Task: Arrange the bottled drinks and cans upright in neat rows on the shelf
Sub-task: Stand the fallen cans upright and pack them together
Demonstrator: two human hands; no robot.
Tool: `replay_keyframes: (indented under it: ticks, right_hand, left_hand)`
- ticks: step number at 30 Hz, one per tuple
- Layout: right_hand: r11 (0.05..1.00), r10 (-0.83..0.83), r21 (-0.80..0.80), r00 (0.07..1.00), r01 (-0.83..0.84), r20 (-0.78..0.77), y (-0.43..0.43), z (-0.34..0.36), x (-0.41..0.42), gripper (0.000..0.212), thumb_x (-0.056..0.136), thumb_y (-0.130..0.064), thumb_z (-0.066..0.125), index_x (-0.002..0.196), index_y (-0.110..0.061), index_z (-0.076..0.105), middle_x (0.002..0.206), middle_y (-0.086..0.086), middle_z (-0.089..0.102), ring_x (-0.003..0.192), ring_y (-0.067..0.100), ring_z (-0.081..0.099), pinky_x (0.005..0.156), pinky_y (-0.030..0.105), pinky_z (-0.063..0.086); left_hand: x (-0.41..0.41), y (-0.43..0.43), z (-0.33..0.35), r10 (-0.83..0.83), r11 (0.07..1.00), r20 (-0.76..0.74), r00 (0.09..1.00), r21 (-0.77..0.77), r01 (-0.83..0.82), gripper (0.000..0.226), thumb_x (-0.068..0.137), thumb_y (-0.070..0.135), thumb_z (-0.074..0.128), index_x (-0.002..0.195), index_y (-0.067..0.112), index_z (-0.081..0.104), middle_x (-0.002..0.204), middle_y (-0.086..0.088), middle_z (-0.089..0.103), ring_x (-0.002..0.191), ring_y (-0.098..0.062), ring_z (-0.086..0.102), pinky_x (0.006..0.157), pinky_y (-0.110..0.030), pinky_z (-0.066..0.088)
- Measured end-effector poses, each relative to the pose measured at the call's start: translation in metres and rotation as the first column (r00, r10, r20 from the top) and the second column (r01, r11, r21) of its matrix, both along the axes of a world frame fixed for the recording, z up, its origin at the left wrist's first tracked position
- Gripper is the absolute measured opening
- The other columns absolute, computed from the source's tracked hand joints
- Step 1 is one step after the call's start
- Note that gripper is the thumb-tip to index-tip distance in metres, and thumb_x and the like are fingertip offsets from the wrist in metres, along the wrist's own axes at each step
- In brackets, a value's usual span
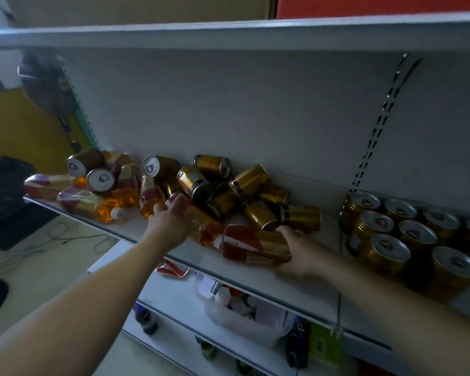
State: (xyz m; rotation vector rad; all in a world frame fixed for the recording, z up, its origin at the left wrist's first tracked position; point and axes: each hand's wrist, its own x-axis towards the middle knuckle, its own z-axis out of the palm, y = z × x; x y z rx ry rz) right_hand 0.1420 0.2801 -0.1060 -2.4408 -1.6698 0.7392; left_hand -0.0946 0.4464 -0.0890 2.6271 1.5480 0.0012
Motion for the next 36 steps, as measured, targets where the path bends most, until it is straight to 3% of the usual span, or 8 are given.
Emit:
replay_keyframes:
  ticks: [6,12,16,20,26,30,32,36]
  right_hand:
    - [0.994,-0.099,0.04,0.993,0.102,-0.069,-0.002,0.004,-0.008,0.091,0.071,-0.04,0.082,0.143,-0.036,0.025,0.136,0.002,0.043,0.115,0.02,0.05,0.092,0.033,0.044]
    - [0.959,-0.263,0.092,0.964,0.266,-0.049,-0.023,0.021,-0.028,0.082,0.065,-0.045,0.085,0.133,-0.034,0.041,0.122,-0.002,0.056,0.105,0.016,0.055,0.089,0.031,0.048]
    - [0.931,-0.354,0.121,0.934,0.345,0.057,-0.042,0.041,-0.039,0.092,0.063,-0.054,0.083,0.139,-0.034,0.036,0.126,-0.002,0.057,0.105,0.018,0.056,0.085,0.03,0.047]
    - [0.917,-0.392,0.138,0.909,0.374,0.142,-0.056,0.062,-0.047,0.099,0.061,-0.06,0.08,0.144,-0.036,0.031,0.134,-0.001,0.054,0.111,0.021,0.056,0.087,0.031,0.047]
    - [0.937,-0.342,0.151,0.914,0.315,0.217,-0.053,0.088,-0.052,0.098,0.062,-0.051,0.084,0.144,-0.033,0.032,0.131,-0.001,0.057,0.108,0.02,0.057,0.08,0.027,0.044]
    - [0.952,-0.294,0.157,0.926,0.262,0.235,-0.042,0.101,-0.051,0.107,0.06,-0.053,0.084,0.147,-0.035,0.024,0.135,0.002,0.054,0.112,0.023,0.055,0.08,0.028,0.043]
    - [0.962,-0.261,0.154,0.925,0.226,0.275,-0.035,0.106,-0.054,0.112,0.063,-0.053,0.083,0.15,-0.035,0.015,0.139,0.007,0.051,0.117,0.026,0.054,0.081,0.029,0.042]
    - [0.949,-0.262,0.233,0.94,0.21,0.219,-0.024,0.11,-0.062,0.123,0.061,-0.053,0.085,0.152,-0.036,0.003,0.136,0.011,0.052,0.116,0.028,0.055,0.085,0.029,0.045]
  left_hand:
    - [-0.017,0.029,-0.014,-0.352,0.929,-0.084,0.932,0.089,0.359,0.08,0.087,0.019,0.055,0.151,0.028,0.009,0.16,-0.001,0.006,0.147,-0.026,-0.003,0.119,-0.046,0.004]
    - [-0.019,0.039,-0.01,-0.51,0.834,-0.162,0.845,0.147,0.532,0.094,0.077,0.046,0.07,0.149,0.025,0.014,0.155,-0.003,0.022,0.145,-0.027,0.014,0.117,-0.046,0.01]
    - [-0.019,0.033,-0.009,-0.533,0.803,-0.239,0.812,0.161,0.574,0.091,0.077,0.054,0.065,0.148,0.038,0.011,0.152,-0.003,0.019,0.141,-0.03,0.017,0.114,-0.051,0.016]
    - [-0.021,0.026,-0.009,-0.55,0.804,-0.178,0.816,0.151,0.575,0.088,0.077,0.053,0.065,0.147,0.04,0.014,0.153,0.001,0.02,0.143,-0.029,0.014,0.113,-0.054,0.013]
    - [-0.022,0.01,-0.008,-0.562,0.815,-0.017,0.827,0.158,0.558,0.084,0.079,0.058,0.06,0.147,0.04,0.015,0.154,0.007,0.025,0.143,-0.025,0.016,0.113,-0.052,0.011]
    - [-0.014,0.008,0.003,-0.406,0.902,0.347,0.845,0.007,0.431,0.083,0.078,0.048,0.068,0.146,0.033,0.024,0.145,-0.001,0.039,0.134,-0.028,0.033,0.109,-0.047,0.028]
    - [-0.012,0.005,0.008,-0.271,0.908,0.559,0.784,-0.123,0.402,0.083,0.075,0.039,0.075,0.144,0.03,0.03,0.128,-0.001,0.05,0.119,-0.025,0.047,0.096,-0.039,0.042]
    - [-0.012,-0.004,0.004,0.004,0.858,0.76,0.649,-0.336,0.388,0.078,0.074,0.021,0.078,0.139,0.026,0.035,0.106,0.006,0.055,0.1,-0.018,0.056,0.083,-0.033,0.045]
